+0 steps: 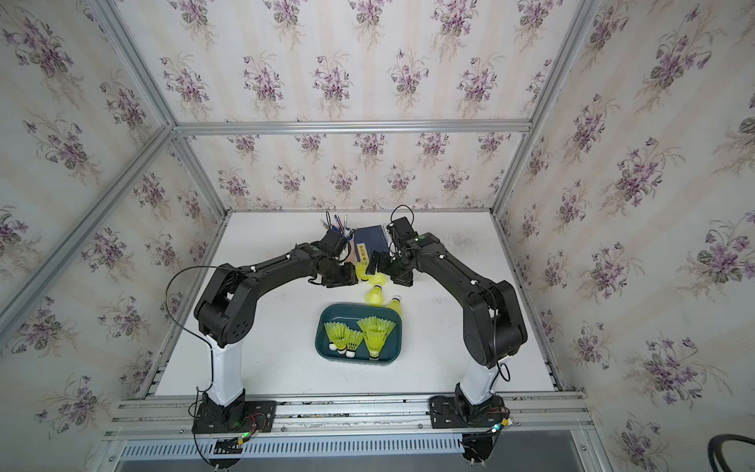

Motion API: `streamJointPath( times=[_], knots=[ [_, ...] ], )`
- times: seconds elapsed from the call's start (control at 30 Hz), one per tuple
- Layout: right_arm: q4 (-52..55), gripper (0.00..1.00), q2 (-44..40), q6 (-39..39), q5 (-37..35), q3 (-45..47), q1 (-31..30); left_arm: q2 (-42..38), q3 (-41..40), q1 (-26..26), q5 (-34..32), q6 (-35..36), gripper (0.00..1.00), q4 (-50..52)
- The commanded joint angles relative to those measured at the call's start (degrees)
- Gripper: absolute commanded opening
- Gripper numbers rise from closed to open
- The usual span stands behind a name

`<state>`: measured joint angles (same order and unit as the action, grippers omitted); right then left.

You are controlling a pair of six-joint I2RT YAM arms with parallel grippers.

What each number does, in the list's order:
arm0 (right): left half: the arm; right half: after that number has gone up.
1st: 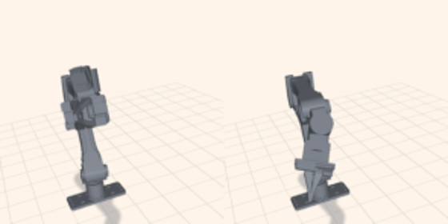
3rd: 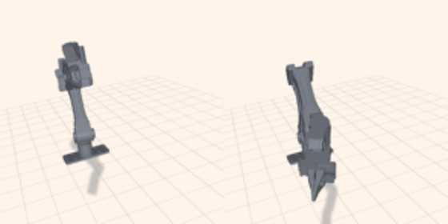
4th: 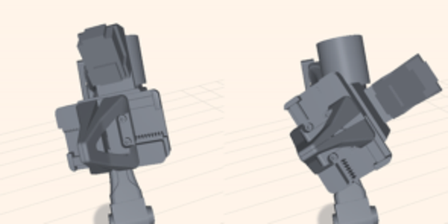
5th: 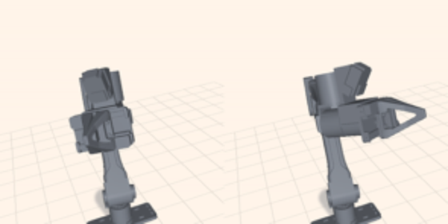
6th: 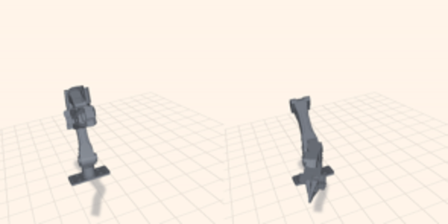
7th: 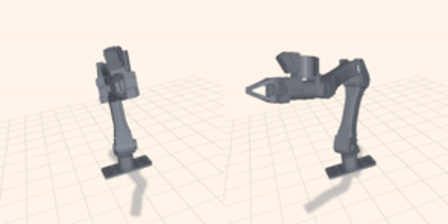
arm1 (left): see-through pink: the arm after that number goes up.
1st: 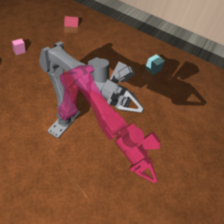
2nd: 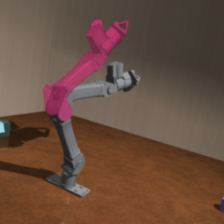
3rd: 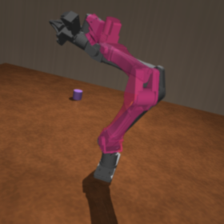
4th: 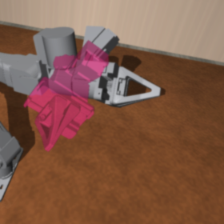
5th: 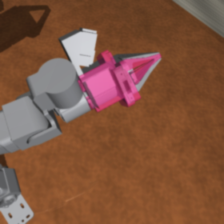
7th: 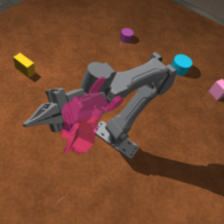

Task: Put the shuttlecocks into the storage box
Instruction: Pick up the shuttlecock at the center of the board.

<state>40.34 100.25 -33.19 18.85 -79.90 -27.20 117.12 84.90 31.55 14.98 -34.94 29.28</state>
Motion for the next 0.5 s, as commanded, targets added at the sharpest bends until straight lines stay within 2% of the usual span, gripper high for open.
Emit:
streamJointPath(
  times=[0.0, 0.47],
  knots=[
    [-0.77, 1.0, 0.21, 0.21, 1.29, -0.08, -0.01, 1.49, 1.02, 0.07, -0.64, 0.66, 0.52, -1.11],
    [-1.33, 1.0, -0.58, 0.18, 1.64, 1.98, 0.31, 6.98, 6.76, 0.88, -3.76, 1.36, 0.44, 1.03]
  ],
)
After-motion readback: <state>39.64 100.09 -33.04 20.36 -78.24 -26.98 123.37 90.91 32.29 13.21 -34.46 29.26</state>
